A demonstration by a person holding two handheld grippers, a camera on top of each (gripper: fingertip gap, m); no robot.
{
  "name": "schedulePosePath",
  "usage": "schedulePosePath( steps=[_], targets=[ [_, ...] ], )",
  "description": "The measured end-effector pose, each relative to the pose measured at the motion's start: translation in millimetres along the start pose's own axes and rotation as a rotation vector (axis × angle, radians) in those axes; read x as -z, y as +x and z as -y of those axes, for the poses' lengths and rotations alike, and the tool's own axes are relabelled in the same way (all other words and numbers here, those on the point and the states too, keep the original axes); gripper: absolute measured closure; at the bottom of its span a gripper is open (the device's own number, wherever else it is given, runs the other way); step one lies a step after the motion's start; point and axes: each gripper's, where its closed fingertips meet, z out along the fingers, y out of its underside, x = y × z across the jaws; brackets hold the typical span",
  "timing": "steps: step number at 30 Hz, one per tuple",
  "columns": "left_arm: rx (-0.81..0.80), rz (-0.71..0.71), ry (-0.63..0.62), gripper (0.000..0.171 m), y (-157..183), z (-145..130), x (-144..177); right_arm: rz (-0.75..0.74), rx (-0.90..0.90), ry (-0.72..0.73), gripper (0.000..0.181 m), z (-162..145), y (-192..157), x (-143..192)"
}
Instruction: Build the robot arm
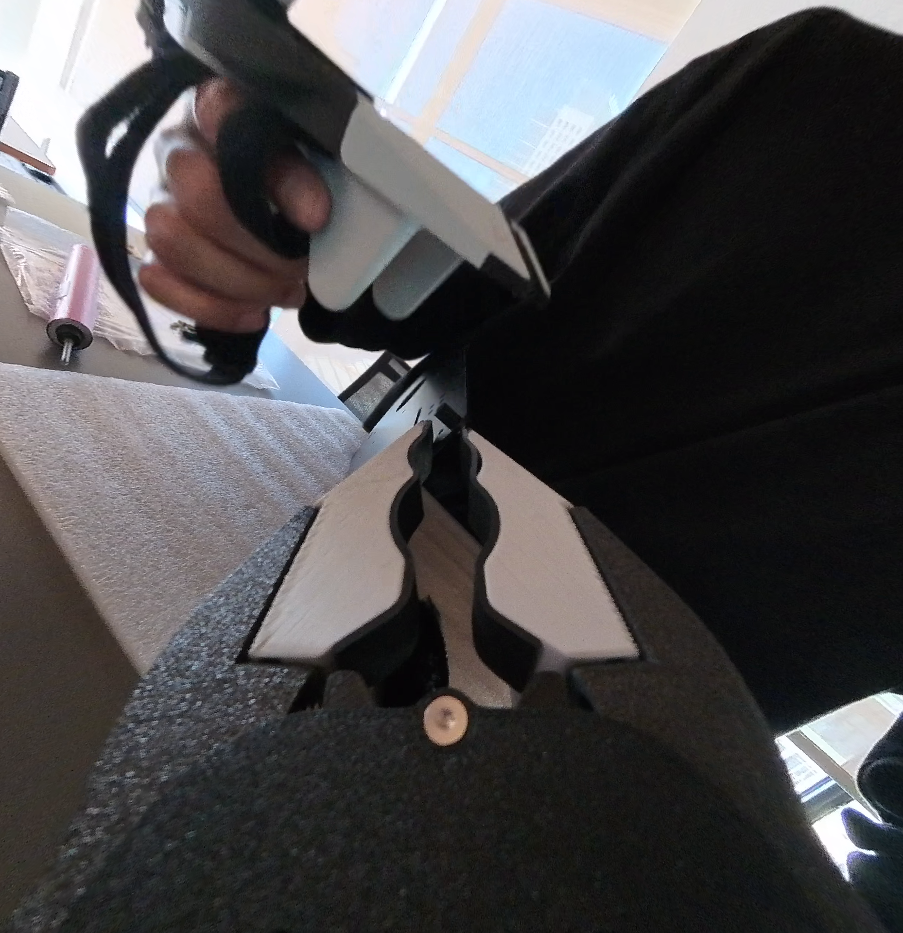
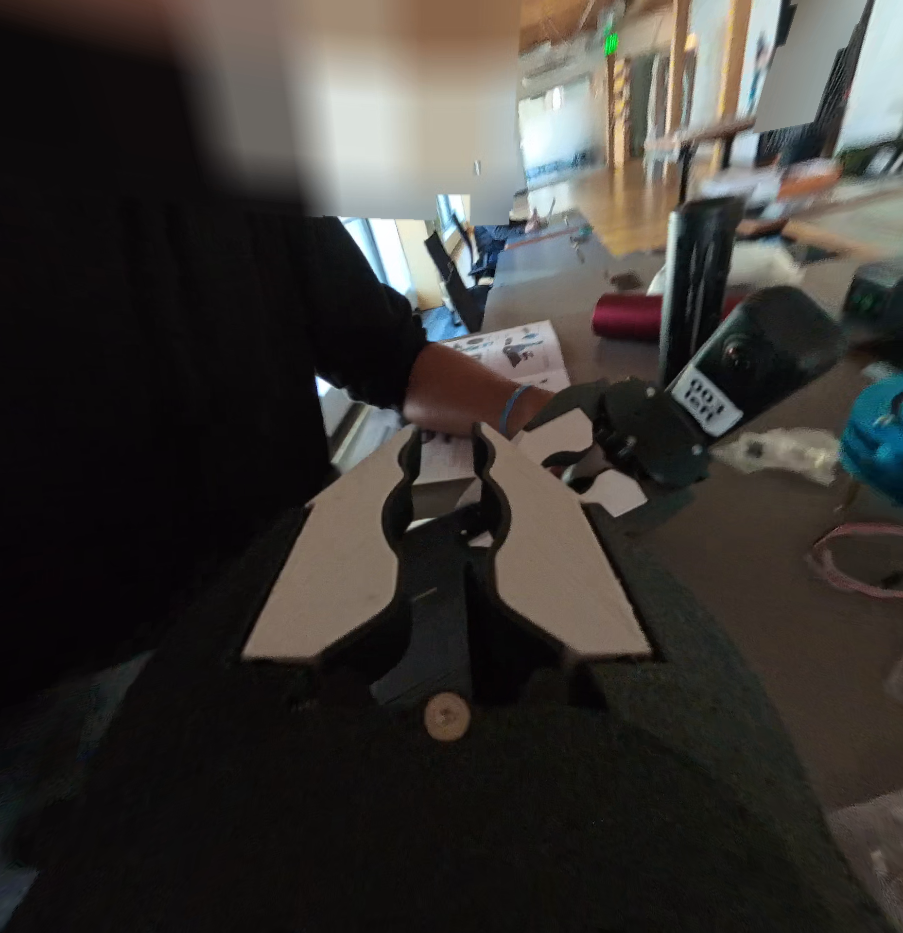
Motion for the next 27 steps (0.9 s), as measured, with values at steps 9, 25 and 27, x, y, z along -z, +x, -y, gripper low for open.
schedulePosePath(
  steps=[9,25,27],
  targets=[
    [0.005,-0.004,-0.001,0.163,0.1,-0.3,0.1,0.042,0.405,-0.129,0.160,-38.3,11.8,-10.4],
    [0.011,-0.007,-0.001,0.162,-0.2,0.0,-0.1,0.279,0.478,-0.208,0.175,-47.9,11.7,-4.5],
    [0.011,-0.009,-0.002,0.163,0.0,-0.2,0.0,0.302,0.490,-0.231,0.176,-48.6,11.4,-7.1]
  ],
)
